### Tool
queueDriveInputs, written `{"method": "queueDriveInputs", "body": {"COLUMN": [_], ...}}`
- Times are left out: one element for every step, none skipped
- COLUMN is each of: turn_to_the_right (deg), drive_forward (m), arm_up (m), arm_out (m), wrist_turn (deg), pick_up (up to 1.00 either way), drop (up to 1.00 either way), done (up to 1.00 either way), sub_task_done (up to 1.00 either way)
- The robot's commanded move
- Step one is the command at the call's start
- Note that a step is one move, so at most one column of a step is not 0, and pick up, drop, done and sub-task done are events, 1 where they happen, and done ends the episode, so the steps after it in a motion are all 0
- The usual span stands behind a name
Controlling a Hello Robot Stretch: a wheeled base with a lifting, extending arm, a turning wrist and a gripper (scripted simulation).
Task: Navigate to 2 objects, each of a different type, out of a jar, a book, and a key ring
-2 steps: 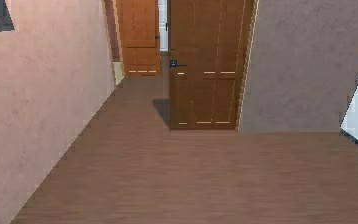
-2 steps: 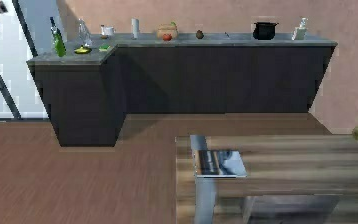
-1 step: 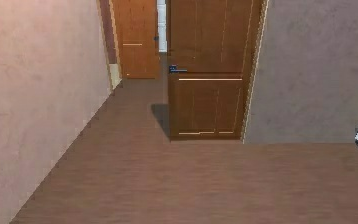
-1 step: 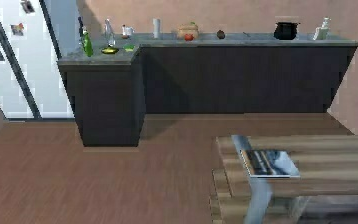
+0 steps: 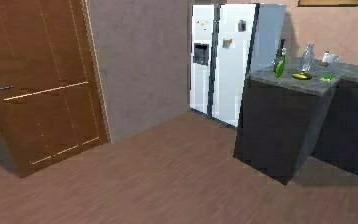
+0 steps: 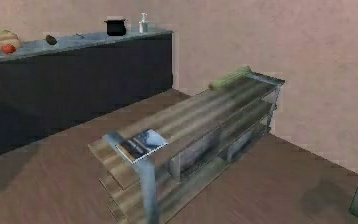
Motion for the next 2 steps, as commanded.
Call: {"method": "queueDriveInputs", "body": {"turn_to_the_right": [0.0, 45.0], "drive_forward": [0.45, 0.0], "arm_up": [0.0, 0.0], "arm_out": [0.0, 0.0], "wrist_turn": [0.0, 0.0], "pick_up": [0.0, 0.0], "drop": [0.0, 0.0], "done": [0.0, 0.0], "sub_task_done": [0.0, 0.0]}}
